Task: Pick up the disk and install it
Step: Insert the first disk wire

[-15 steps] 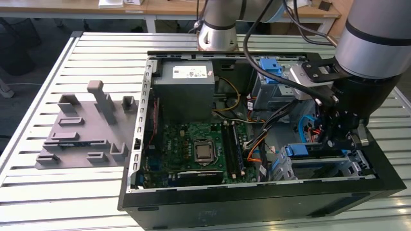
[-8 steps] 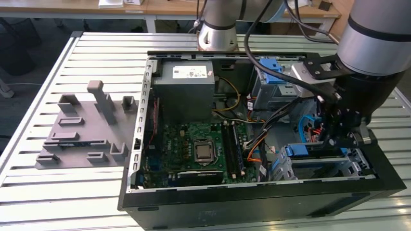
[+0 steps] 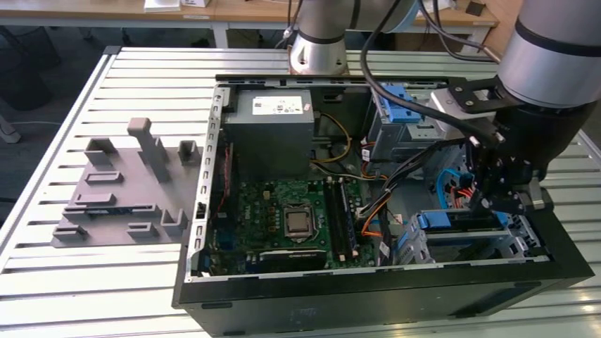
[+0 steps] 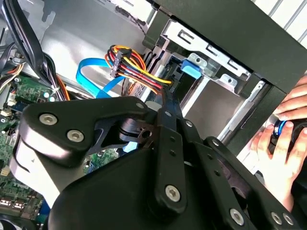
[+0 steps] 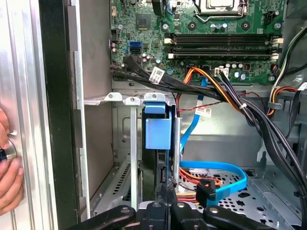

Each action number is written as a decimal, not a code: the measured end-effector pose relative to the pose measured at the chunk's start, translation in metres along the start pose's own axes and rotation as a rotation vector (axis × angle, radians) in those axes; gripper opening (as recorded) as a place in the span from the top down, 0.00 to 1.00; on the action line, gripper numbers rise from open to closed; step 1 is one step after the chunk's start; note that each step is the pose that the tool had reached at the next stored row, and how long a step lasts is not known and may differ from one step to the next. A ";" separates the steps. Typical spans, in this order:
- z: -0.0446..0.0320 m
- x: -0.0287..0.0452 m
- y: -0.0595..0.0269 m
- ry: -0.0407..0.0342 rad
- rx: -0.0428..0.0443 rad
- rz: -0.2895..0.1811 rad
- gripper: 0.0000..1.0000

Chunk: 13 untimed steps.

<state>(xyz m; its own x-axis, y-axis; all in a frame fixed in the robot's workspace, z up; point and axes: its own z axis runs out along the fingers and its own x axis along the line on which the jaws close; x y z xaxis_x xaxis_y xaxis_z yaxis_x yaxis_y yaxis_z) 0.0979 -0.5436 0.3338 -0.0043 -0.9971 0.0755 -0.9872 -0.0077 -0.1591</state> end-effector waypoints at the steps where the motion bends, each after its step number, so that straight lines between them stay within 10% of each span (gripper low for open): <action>1: -0.0001 0.0000 -0.0003 0.0001 -0.0019 0.000 0.89; 13: -0.0023 0.0002 -0.0017 0.0003 -0.0124 -0.001 0.89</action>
<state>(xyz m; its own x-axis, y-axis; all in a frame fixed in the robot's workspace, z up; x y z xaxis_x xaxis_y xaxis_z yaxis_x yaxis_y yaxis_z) 0.0992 -0.5436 0.3363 -0.0034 -0.9971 0.0759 -0.9891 -0.0078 -0.1468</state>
